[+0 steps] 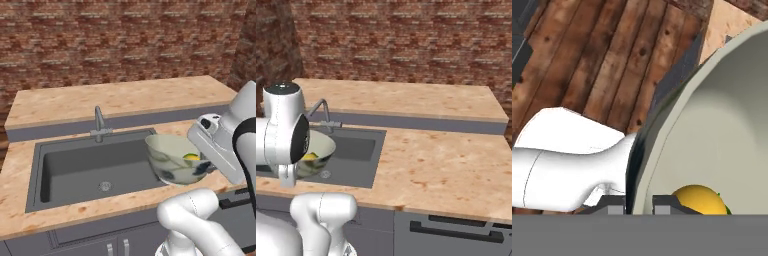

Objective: Pick the lemon from the cabinet and place it in the bowl. Then pick the bowl and place it in the sink. Then turn on the sink facuet.

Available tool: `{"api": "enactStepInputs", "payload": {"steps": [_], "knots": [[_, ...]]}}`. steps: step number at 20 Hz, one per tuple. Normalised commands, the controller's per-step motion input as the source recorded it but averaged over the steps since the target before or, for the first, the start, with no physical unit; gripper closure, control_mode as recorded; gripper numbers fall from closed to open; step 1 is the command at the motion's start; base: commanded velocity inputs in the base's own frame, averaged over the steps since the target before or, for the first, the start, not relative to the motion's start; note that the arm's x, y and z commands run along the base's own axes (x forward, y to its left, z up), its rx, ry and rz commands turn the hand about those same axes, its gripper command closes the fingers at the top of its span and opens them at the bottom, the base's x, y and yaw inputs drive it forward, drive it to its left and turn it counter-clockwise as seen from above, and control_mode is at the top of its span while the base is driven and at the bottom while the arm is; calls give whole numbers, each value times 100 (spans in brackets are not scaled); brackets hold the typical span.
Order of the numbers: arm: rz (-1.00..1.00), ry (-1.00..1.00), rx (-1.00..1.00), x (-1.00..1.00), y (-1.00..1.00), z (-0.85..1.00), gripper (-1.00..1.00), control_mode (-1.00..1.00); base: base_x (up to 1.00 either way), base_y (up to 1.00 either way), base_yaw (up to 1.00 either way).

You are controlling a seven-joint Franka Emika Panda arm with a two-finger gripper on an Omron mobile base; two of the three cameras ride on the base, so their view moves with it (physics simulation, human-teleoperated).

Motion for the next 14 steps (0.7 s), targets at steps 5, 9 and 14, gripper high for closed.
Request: {"api": "enactStepInputs", "payload": {"steps": [5,9,14], "knots": [[64,0,-12,61,-36,-49,100,-100,0,0,0],[41,-1,-7,60,-6,-23,100,-100,0,0,0],[24,-2,-7,100,3,-15,100,-100,0,0,0]]}}
